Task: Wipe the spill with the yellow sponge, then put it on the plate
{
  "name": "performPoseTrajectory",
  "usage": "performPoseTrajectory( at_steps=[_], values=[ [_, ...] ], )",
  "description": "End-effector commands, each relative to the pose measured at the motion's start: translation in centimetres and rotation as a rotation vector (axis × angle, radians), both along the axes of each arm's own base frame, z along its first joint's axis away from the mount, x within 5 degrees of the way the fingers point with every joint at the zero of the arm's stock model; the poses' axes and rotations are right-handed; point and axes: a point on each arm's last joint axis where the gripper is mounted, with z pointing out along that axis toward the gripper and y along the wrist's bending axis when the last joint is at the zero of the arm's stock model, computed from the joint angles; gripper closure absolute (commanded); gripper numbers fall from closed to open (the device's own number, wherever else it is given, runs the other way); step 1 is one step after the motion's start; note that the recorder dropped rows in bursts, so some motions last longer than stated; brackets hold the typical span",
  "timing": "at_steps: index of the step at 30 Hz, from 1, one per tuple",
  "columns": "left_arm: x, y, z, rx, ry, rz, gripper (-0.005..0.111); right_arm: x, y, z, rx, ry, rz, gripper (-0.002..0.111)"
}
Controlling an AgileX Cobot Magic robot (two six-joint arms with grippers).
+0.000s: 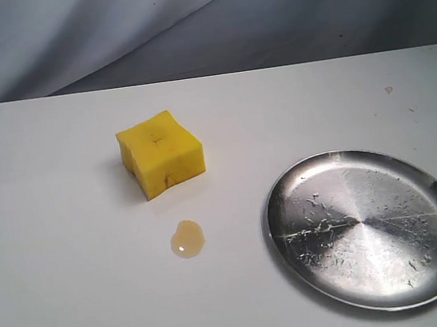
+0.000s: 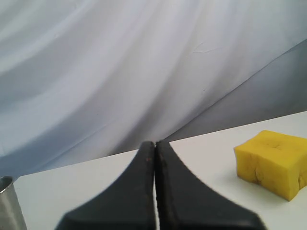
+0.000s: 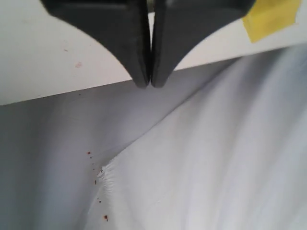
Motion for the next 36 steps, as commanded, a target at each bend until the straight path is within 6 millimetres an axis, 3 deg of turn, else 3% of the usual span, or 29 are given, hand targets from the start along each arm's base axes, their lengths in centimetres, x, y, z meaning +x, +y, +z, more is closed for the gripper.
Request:
performPoseTrajectory(
  at_steps=[1,7,13,16,23,29,30,31,34,36],
  values=[
    [0.0,0.0,0.2,-0.018,-0.012,0.002,0.107,-0.1,-0.1,0.4,0.164,0.010,0.002,0.108],
    [0.0,0.0,0.2,-0.018,-0.012,0.002,0.107,2.0,0.7,3.0,0.080,0.192,0.028,0.108],
    [0.0,0.0,0.2,-0.018,-0.012,0.002,0.107,6.6,1.9,5.8,-0.070,0.332,0.047,0.108],
    [0.0,0.0,0.2,-0.018,-0.012,0.002,0.107,9.2,3.5,6.8,-0.161,0.392,0.124,0.108],
    [0.0,0.0,0.2,-0.018,-0.012,0.002,0.107,15.1,11.1,7.6,-0.400,0.472,0.402,0.108],
    [0.0,0.0,0.2,-0.018,-0.012,0.002,0.107,20.4,18.3,6.1,-0.507,0.624,0.576,0.108],
    [0.0,0.0,0.2,-0.018,-0.012,0.002,0.107,22.5,20.1,5.3,-0.528,0.701,0.617,0.108],
    [0.0,0.0,0.2,-0.018,-0.012,0.002,0.107,23.2,20.8,4.8,-0.540,0.738,0.638,0.108],
    [0.0,0.0,0.2,-0.018,-0.012,0.002,0.107,25.9,23.2,2.9,-0.564,0.839,0.693,0.098],
    [0.0,0.0,0.2,-0.018,-0.012,0.002,0.107,27.5,24.6,1.9,-0.559,0.891,0.727,0.083]
  ],
)
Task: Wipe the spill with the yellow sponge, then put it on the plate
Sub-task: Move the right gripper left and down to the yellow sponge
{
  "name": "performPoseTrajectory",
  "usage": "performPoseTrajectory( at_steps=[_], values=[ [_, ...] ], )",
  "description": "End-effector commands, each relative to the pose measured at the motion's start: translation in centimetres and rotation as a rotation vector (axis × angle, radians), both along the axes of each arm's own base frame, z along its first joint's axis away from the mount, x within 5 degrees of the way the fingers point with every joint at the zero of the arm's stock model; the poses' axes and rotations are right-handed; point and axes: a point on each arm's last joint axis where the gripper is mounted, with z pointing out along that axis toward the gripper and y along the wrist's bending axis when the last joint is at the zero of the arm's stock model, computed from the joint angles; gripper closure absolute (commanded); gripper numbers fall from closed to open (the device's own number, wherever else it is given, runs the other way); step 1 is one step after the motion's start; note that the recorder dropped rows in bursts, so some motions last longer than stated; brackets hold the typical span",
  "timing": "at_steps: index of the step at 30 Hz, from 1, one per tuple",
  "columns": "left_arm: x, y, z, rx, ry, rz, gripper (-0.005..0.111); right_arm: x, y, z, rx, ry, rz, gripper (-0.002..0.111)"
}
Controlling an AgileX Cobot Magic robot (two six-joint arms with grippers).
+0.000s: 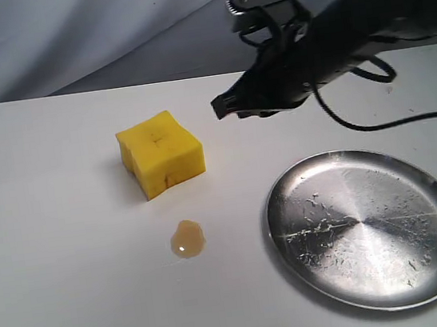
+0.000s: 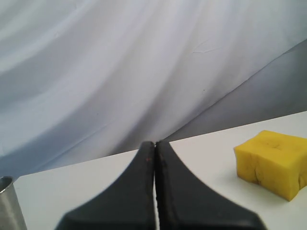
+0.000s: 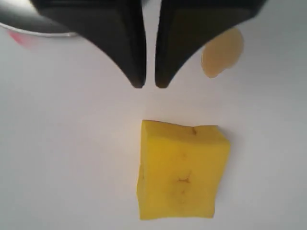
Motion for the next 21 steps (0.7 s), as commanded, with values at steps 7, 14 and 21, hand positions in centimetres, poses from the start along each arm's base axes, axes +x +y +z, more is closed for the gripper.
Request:
performPoseTrajectory(
  at_steps=[7,14,21],
  values=[
    [0.0,0.0,0.2,-0.018,-0.012,0.002,0.107,6.9,6.0,-4.9,0.029,0.137,0.029,0.024],
    [0.0,0.0,0.2,-0.018,-0.012,0.002,0.107,11.1,9.1,-10.7,0.085,0.182,-0.036,0.023],
    [0.0,0.0,0.2,-0.018,-0.012,0.002,0.107,10.5,9.7,-13.5,0.068,0.345,0.000,0.077]
  ],
)
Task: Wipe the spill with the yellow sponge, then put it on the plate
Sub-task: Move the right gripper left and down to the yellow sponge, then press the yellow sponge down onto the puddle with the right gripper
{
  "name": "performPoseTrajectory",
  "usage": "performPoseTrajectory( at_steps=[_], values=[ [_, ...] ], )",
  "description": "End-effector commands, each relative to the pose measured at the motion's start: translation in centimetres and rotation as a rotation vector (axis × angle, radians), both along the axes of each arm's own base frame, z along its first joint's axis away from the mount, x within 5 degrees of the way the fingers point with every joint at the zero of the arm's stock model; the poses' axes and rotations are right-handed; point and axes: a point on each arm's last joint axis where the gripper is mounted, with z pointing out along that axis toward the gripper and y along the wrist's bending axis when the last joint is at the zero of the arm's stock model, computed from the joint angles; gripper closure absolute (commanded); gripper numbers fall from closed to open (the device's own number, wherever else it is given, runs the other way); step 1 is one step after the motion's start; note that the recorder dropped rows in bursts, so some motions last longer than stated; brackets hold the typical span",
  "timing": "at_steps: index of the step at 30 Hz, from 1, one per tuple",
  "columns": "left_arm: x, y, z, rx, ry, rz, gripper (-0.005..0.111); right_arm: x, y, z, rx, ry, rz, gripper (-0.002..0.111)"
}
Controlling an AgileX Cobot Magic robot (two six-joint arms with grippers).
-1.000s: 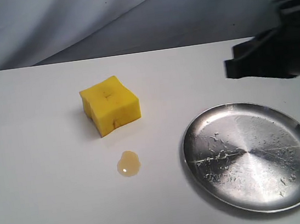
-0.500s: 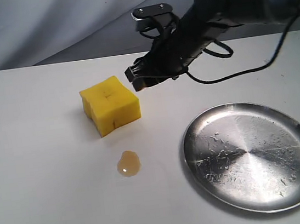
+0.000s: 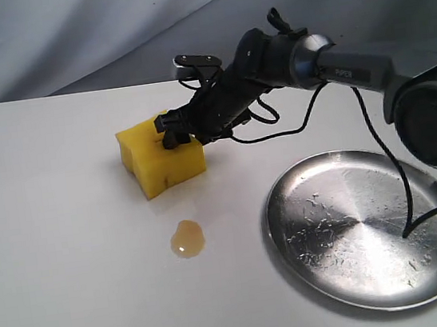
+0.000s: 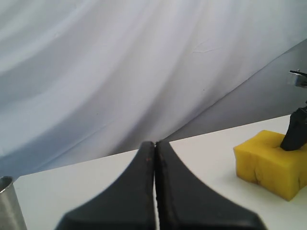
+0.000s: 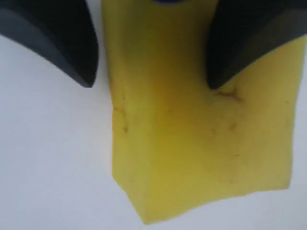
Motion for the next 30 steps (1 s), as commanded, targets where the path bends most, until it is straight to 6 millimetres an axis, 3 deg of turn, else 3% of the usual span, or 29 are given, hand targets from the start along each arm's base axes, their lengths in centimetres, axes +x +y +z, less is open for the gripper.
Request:
performPoseTrajectory(
  at_steps=[1,2,4,11,17,19,20,21,24,27,30],
  values=[
    [0.0,0.0,0.2,-0.018,-0.012,0.002,0.107,-0.9,0.0,-0.3,-0.034,0.071,0.060,0.089],
    [0.0,0.0,0.2,-0.018,-0.012,0.002,0.107,-1.0,0.0,0.0,-0.033,0.080,0.069,0.099],
    [0.0,0.0,0.2,-0.018,-0.012,0.002,0.107,-1.2,0.0,0.9,-0.025,0.081,0.069,0.108],
    [0.0,0.0,0.2,-0.018,-0.012,0.002,0.107,-2.7,0.5,5.5,-0.031,0.026,0.102,0.108],
    [0.0,0.0,0.2,-0.018,-0.012,0.002,0.107,-7.6,1.3,7.2,-0.086,0.001,0.186,0.108],
    [0.0,0.0,0.2,-0.018,-0.012,0.002,0.107,-9.6,1.0,7.1,-0.101,0.004,0.197,0.108],
    [0.0,0.0,0.2,-0.018,-0.012,0.002,0.107,-11.5,0.3,7.0,-0.113,0.003,0.194,0.108],
    [0.0,0.0,0.2,-0.018,-0.012,0.002,0.107,-12.1,-0.3,7.1,-0.114,-0.003,0.186,0.108],
    [0.0,0.0,0.2,-0.018,-0.012,0.002,0.107,-15.8,-3.1,5.3,-0.170,0.024,0.174,0.108],
    [0.0,0.0,0.2,-0.018,-0.012,0.002,0.107,-17.7,-4.3,3.6,-0.224,0.056,0.207,0.108],
    [0.0,0.0,0.2,-0.018,-0.012,0.002,0.107,-18.7,-3.6,1.9,-0.250,0.035,0.228,0.108]
  ],
)
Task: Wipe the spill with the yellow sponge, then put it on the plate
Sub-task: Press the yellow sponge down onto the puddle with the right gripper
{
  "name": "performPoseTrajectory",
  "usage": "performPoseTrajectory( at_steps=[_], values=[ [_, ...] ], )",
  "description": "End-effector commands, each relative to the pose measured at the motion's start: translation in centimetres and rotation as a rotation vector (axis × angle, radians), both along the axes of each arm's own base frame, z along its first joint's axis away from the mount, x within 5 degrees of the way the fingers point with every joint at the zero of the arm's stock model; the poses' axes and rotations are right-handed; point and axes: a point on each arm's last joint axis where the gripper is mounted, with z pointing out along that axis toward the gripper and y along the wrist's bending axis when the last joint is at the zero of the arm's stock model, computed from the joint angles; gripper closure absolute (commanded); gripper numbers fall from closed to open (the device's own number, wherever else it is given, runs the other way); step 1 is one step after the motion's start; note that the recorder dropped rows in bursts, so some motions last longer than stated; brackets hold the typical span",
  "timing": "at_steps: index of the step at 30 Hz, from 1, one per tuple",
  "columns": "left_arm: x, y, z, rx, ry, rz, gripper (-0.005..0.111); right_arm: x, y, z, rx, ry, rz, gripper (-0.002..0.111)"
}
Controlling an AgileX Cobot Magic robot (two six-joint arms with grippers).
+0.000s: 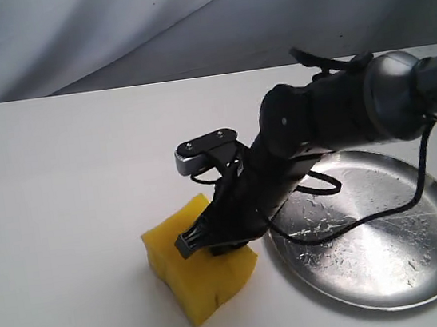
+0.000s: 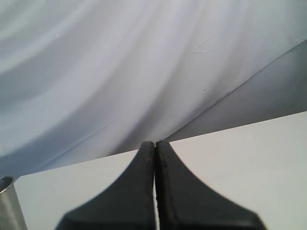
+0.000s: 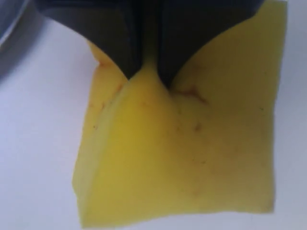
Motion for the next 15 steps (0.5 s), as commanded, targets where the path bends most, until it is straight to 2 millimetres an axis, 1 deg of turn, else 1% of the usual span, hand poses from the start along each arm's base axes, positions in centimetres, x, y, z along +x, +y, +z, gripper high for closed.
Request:
performPoseTrajectory(
  at_steps=[1,2,3,7,11,15],
  values=[
    [0.0,0.0,0.2,-0.018,-0.012,0.000,0.107,0.0,1.0,-1.5,-0.004,-0.043,0.015,0.108],
    [0.0,0.0,0.2,-0.018,-0.012,0.000,0.107,0.4,1.3,-2.0,-0.008,-0.040,0.008,0.108],
    [0.0,0.0,0.2,-0.018,-0.012,0.000,0.107,1.0,1.8,-2.9,-0.023,-0.043,0.012,0.108],
    [0.0,0.0,0.2,-0.018,-0.012,0.000,0.107,3.3,4.0,-4.6,-0.052,-0.060,0.007,0.108],
    [0.0,0.0,0.2,-0.018,-0.012,0.000,0.107,5.5,5.1,-5.0,-0.147,-0.113,0.014,0.108],
    [0.0,0.0,0.2,-0.018,-0.012,0.000,0.107,8.4,5.6,-4.8,-0.247,-0.185,-0.006,0.108]
  ],
)
